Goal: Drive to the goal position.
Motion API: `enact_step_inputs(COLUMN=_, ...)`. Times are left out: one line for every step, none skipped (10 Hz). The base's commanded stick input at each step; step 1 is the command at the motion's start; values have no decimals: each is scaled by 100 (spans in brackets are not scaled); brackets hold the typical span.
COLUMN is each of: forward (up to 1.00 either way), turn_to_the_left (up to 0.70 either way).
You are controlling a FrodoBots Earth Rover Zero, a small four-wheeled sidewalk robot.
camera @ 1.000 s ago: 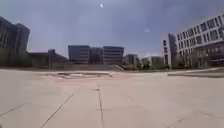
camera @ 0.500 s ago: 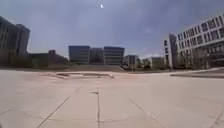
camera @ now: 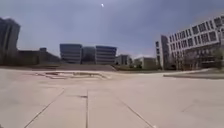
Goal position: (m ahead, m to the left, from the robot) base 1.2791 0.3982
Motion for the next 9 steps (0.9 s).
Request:
enact_step_inputs(forward=70, turn_to_the_left=0)
enact_step_inputs(forward=70, turn_to_the_left=0)
enact_step_inputs(forward=70, turn_to_the_left=0)
enact_step_inputs(forward=70, turn_to_the_left=0)
enact_step_inputs(forward=70, turn_to_the_left=0)
enact_step_inputs(forward=70, turn_to_the_left=0)
enact_step_inputs(forward=70, turn_to_the_left=0)
enact_step_inputs(forward=70, turn_to_the_left=0)
enact_step_inputs(forward=70, turn_to_the_left=0)
